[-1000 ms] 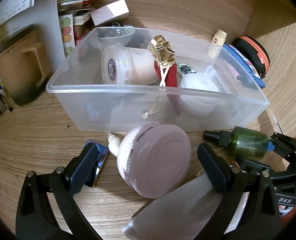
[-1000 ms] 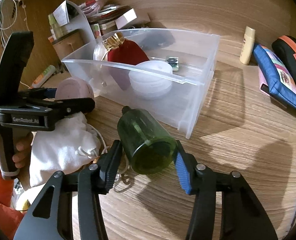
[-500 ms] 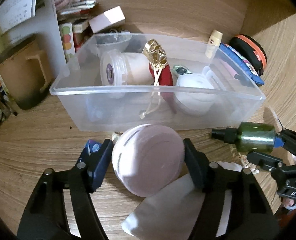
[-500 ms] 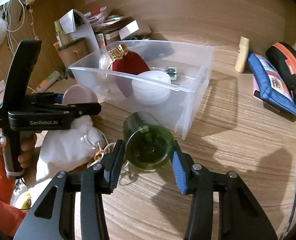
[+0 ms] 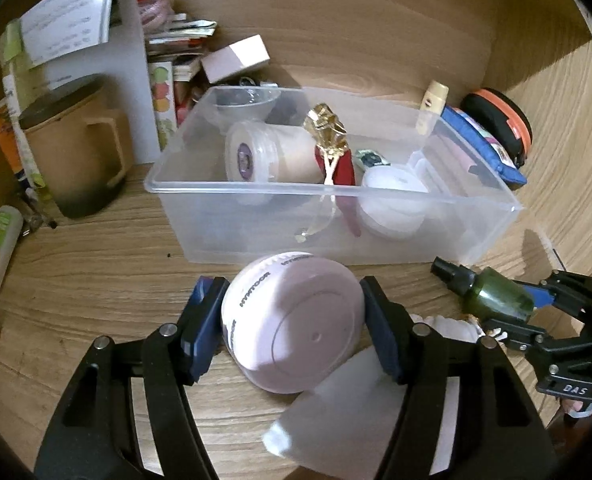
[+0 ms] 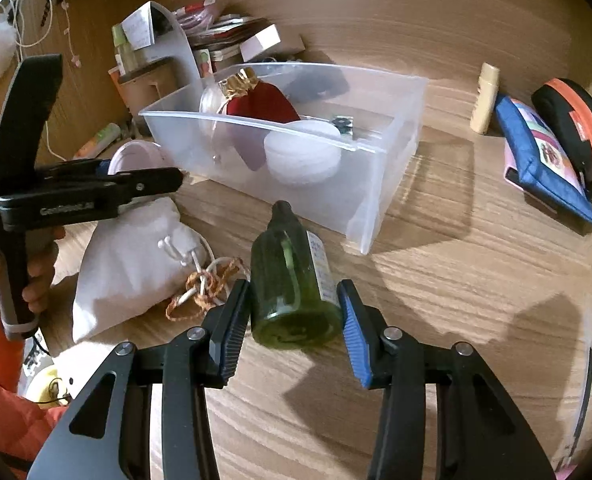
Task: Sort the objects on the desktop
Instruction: 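Grasp the pink round compact with the left tool while the right tool lifts the bottle, then carry the pink compact and green bottle with both tools over the bin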
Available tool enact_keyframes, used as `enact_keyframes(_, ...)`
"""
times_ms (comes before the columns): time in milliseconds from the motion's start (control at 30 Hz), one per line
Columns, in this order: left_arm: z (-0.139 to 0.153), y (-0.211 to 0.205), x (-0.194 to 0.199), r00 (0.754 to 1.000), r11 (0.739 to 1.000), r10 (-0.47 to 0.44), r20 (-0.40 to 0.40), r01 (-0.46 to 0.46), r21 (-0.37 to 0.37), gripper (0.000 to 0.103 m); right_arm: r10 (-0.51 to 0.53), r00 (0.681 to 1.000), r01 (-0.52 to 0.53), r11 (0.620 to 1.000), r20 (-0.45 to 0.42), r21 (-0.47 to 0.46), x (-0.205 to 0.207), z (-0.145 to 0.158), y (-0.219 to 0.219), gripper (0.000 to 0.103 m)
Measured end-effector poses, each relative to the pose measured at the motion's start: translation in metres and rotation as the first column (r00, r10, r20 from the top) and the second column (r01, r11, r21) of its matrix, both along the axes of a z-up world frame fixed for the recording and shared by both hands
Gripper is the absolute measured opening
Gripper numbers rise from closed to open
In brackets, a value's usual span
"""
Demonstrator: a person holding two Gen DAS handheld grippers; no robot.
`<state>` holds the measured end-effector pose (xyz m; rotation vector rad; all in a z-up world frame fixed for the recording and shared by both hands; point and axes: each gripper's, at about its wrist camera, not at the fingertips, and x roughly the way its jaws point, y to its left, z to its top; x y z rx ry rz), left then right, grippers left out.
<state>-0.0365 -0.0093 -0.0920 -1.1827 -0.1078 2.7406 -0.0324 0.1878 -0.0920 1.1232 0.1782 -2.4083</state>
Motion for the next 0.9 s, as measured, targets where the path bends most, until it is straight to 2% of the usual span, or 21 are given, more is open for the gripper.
enact_keyframes(333,0.011,-0.020,0.011,0.998,0.998,0.047,-0.035,-0.046,0.035,0.065,0.011,1.000,-0.011,1.000,-0.007,-0.004,-0.006,0.001,-0.010,0.038)
enact_keyframes(900,0.041,-0.030,0.026,0.989,0.996,0.076,-0.128,-0.069,0.061,0.065,-0.032,0.990,0.026,0.998,-0.135,-0.049,0.017,0.046,0.001,0.038)
